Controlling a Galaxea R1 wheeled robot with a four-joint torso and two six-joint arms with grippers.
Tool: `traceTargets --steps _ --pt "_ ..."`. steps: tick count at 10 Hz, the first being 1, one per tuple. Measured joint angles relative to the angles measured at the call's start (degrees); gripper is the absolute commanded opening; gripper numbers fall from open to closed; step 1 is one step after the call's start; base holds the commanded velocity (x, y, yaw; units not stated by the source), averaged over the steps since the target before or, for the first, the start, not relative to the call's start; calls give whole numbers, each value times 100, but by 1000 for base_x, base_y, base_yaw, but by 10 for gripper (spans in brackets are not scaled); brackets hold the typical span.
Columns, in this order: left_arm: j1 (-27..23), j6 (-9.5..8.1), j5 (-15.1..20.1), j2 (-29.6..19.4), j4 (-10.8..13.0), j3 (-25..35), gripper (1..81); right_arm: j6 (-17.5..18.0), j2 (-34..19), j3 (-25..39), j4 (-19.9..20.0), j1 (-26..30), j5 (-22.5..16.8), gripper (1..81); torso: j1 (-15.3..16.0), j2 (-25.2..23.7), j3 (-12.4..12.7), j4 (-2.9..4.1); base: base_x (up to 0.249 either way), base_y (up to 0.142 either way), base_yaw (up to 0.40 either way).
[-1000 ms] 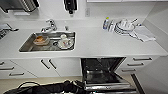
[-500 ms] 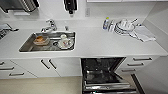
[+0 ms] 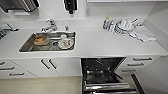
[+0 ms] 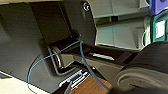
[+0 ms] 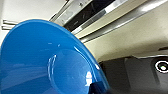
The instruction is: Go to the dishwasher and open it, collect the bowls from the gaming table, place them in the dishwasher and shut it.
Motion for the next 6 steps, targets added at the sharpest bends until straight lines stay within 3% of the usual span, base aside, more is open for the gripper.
traceTargets --steps 3,6 --pt "400 13 -239 94 444 -468 811 119 169 132 267 619 -201 10 0 0 0 0 0 0 0" --pt "694 17 -499 315 573 -1058 811 380 681 63 339 1235 -288 10 0 0 0 0 0 0 0"
